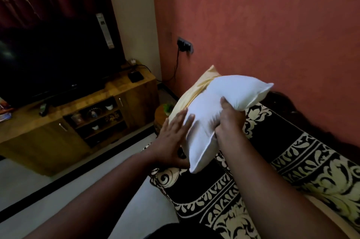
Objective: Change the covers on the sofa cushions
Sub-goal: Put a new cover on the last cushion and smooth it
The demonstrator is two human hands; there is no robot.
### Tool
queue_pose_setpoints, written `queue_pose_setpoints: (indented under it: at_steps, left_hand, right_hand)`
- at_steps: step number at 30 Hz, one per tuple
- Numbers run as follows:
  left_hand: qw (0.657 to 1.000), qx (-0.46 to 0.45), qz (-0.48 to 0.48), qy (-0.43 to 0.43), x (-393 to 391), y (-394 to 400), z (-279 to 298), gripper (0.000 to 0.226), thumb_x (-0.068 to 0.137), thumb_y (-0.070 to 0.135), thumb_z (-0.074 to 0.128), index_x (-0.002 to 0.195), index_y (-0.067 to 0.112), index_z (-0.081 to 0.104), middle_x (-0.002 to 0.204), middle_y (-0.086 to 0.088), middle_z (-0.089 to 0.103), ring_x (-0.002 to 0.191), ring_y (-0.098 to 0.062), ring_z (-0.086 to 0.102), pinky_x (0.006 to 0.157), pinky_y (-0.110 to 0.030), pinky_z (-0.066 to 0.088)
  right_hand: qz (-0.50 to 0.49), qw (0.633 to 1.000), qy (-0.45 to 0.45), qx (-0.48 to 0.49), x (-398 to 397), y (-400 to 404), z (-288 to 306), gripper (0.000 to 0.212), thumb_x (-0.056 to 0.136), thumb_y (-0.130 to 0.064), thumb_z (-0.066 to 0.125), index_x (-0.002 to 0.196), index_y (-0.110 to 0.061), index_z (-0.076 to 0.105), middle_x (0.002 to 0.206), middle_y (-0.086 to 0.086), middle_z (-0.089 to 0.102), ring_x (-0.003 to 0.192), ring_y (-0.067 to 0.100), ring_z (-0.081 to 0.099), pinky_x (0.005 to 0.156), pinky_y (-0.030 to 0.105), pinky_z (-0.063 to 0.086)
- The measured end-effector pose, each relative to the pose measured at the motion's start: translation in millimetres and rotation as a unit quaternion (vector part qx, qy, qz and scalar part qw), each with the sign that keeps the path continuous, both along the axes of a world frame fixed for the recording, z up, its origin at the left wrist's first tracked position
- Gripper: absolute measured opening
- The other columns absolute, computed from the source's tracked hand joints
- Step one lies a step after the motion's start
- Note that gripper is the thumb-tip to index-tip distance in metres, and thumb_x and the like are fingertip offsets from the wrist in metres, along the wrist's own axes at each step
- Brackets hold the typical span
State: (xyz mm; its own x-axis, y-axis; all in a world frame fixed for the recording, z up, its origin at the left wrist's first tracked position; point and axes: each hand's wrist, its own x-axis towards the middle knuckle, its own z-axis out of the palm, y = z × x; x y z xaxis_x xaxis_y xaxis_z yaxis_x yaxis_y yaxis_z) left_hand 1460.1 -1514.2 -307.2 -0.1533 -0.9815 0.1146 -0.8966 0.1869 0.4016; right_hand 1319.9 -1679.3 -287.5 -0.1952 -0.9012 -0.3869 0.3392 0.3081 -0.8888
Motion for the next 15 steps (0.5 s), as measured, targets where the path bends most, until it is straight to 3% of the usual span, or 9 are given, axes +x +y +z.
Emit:
queue_pose_setpoints:
  at_steps: [2,4,7,8,10,12,15]
  left_hand:
    - [0.995,0.029,-0.045,-0.09,-11,-13,11,0.153,0.054,0.079,0.076,0.15,0.035,-0.034,0.16,0.001,-0.04,0.148,-0.02,-0.036,0.116,-0.053,-0.019]
    - [0.993,0.007,-0.037,-0.113,-15,-15,12,0.154,0.05,0.084,0.07,0.15,0.032,-0.034,0.162,-0.003,-0.035,0.15,-0.022,-0.032,0.118,-0.055,-0.015]
    - [0.987,-0.122,-0.008,-0.101,-4,-7,-1,0.107,0.078,0.06,0.055,0.161,0.027,-0.005,0.17,-0.007,0.0,0.156,-0.027,-0.002,0.122,-0.061,0.015]
    - [0.985,-0.166,0.005,-0.048,0,-6,-5,0.086,0.086,0.044,0.052,0.16,0.026,0.013,0.168,-0.006,0.018,0.155,-0.026,0.014,0.119,-0.058,0.026]
    - [0.963,-0.215,0.074,0.145,10,-13,-5,0.059,0.088,0.022,0.057,0.147,0.025,0.048,0.153,0.001,0.049,0.144,-0.017,0.042,0.113,-0.047,0.04]
    - [0.907,-0.22,0.167,0.317,18,-23,7,0.047,0.084,0.015,0.066,0.131,0.023,0.063,0.132,0.006,0.065,0.126,-0.004,0.058,0.104,-0.038,0.049]
    - [0.851,-0.23,0.256,0.397,32,-32,20,0.037,0.087,0.008,0.074,0.116,0.03,0.067,0.107,0.018,0.071,0.104,0.004,0.066,0.087,-0.028,0.054]
  right_hand:
    - [0.026,0.999,0.006,0.032,2,6,-2,0.05,0.068,-0.031,0.09,0.106,-0.008,0.069,0.098,0.003,0.074,0.084,0.022,0.073,0.085,0.038,0.06]
    - [0.034,0.997,-0.017,0.064,-2,5,-5,0.057,0.063,-0.039,0.088,0.105,-0.005,0.07,0.097,0.007,0.074,0.082,0.026,0.074,0.085,0.041,0.061]
    - [0.073,0.992,-0.048,0.089,-9,3,-4,0.056,0.068,-0.046,0.085,0.106,-0.009,0.07,0.099,0.006,0.076,0.085,0.026,0.075,0.086,0.045,0.06]
    - [0.09,0.992,-0.046,0.077,-11,2,-3,0.051,0.073,-0.045,0.084,0.108,-0.01,0.07,0.1,0.005,0.076,0.087,0.025,0.074,0.086,0.045,0.06]
    - [0.146,0.989,-0.018,0.011,-16,4,1,0.048,0.082,-0.05,0.078,0.112,-0.013,0.069,0.104,0.003,0.076,0.092,0.023,0.074,0.087,0.044,0.061]
    - [0.228,0.963,0.118,-0.086,-27,12,5,0.047,0.09,-0.059,0.065,0.112,-0.017,0.067,0.106,-0.001,0.073,0.095,0.019,0.07,0.081,0.033,0.058]
    - [0.392,0.829,0.322,-0.237,-35,38,-16,0.031,0.093,-0.056,0.059,0.105,-0.028,0.066,0.113,0.001,0.067,0.1,0.017,0.064,0.074,0.017,0.048]
